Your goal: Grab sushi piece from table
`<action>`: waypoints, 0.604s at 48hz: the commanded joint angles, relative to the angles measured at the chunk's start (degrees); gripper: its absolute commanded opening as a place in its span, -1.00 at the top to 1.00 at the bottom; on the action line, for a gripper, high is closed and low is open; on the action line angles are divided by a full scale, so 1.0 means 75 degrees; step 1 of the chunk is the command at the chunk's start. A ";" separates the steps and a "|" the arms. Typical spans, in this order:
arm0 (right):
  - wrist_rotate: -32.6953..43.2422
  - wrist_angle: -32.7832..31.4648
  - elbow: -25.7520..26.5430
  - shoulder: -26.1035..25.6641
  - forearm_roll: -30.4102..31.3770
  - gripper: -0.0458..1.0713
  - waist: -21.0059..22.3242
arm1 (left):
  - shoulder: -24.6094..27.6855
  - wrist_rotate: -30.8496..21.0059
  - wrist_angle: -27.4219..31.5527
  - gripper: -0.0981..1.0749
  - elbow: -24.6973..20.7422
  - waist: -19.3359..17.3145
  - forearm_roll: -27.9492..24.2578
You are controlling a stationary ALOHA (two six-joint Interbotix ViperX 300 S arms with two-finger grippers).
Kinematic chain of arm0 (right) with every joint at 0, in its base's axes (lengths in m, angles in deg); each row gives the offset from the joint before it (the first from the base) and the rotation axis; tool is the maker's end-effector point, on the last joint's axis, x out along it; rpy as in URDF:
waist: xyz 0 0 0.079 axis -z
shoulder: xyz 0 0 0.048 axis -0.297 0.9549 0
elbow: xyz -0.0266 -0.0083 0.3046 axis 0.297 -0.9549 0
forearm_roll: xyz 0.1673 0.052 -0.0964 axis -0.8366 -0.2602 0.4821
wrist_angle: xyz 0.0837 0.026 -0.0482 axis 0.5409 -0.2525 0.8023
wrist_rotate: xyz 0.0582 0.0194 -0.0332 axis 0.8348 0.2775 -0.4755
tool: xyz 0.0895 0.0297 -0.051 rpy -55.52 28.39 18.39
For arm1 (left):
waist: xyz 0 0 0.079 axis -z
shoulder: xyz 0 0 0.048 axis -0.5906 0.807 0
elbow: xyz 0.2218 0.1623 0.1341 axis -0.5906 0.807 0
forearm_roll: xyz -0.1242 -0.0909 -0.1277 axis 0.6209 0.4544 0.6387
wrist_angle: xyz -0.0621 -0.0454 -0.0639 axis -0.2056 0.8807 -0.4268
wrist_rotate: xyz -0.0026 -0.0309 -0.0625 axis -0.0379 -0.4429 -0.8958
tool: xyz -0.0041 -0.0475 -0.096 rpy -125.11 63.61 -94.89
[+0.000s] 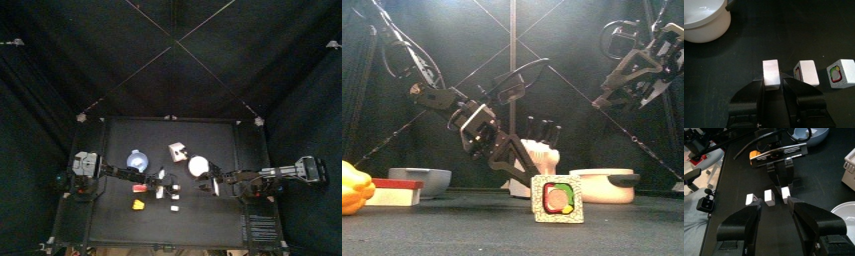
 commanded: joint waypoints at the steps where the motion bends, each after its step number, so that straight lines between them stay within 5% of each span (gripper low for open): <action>1: -0.0023 0.0059 0.0105 -0.0047 -0.0012 -0.53 -0.0023 | -0.0363 0.0012 0.0129 -0.02 -0.0234 -0.0035 -0.0012; 29: -0.0012 0.0059 0.0129 0.0129 -0.0070 -0.53 -0.0012 | -0.0410 0.0012 0.0457 -0.02 -0.0328 -0.0059 -0.0023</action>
